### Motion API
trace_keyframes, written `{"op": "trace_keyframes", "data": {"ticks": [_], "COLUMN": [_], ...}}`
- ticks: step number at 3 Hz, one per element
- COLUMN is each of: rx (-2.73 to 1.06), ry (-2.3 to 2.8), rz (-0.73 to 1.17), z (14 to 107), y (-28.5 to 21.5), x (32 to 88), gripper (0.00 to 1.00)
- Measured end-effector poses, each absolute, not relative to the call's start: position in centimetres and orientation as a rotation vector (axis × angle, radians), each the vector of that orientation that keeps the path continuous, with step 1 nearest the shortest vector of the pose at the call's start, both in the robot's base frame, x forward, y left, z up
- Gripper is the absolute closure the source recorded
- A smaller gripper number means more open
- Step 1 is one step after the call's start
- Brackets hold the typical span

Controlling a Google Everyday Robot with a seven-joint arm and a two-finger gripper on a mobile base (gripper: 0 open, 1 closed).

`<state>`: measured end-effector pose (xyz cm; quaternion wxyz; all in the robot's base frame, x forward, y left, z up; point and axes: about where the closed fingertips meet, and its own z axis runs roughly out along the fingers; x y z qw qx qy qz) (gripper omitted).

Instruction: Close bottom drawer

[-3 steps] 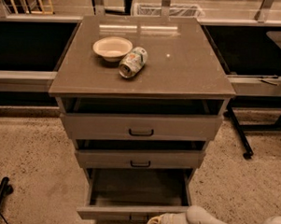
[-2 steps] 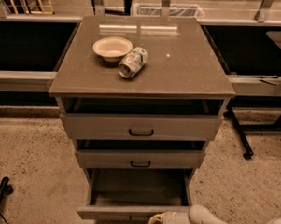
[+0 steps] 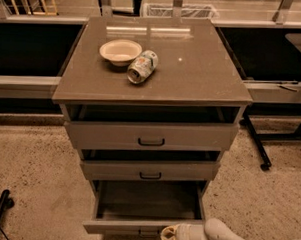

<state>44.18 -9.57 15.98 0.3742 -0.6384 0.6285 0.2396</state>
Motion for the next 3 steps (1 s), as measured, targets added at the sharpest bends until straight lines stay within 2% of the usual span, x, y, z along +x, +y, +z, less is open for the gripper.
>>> {"op": "trace_keyframes", "data": {"ticks": [3], "rx": [-1.635], "ry": [1.609], "rz": [0.614], "z": [15.98], "y": [-9.56], "x": [44.17], "gripper": [0.10]}}
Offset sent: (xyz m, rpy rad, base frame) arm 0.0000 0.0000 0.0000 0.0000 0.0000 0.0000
